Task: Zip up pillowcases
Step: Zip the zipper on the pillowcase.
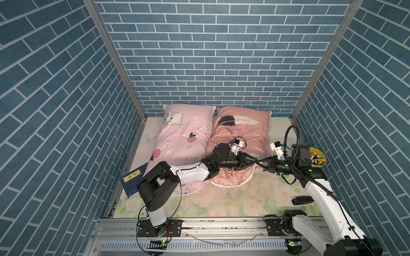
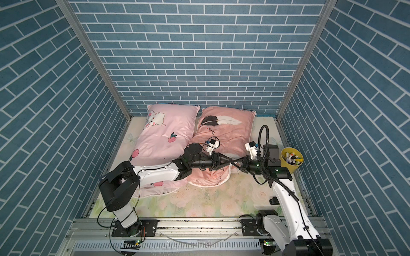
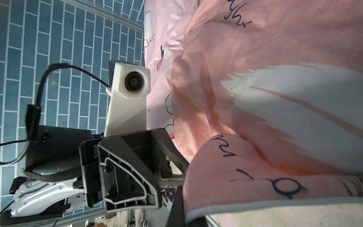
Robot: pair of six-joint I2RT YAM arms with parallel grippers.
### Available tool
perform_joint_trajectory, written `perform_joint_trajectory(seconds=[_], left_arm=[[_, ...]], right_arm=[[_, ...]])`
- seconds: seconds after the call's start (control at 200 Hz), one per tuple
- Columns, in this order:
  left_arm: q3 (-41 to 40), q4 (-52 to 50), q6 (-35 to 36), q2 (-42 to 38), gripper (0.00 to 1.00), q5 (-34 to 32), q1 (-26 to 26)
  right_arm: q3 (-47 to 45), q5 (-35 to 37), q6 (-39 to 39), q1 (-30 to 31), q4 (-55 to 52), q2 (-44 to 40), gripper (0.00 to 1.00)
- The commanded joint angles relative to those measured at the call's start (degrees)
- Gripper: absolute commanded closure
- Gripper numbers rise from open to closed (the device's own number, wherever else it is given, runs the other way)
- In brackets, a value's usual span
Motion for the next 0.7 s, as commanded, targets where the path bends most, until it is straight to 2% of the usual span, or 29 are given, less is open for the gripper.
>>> perform_joint_trajectory(seconds=[0.0, 0.165, 0.695], left_arm=[[-0.21, 0.90, 0.63, 0.96, 0.70, 0.70, -0.46], [-0.39, 0.40, 0.78, 0.86, 0.77, 0.60, -0.44], [0.12, -0.27, 1.09, 1.62, 0.88, 1.20, -0.46]], right_arm=[[0.32, 0.00, 0.62, -0.24, 1.00, -0.69, 1.00], [0.58, 0.74, -0.38, -0.25, -0.39, -0.78, 1.00], [0.65, 1.75, 0.18, -0.25, -0.03, -1.20, 1.00]])
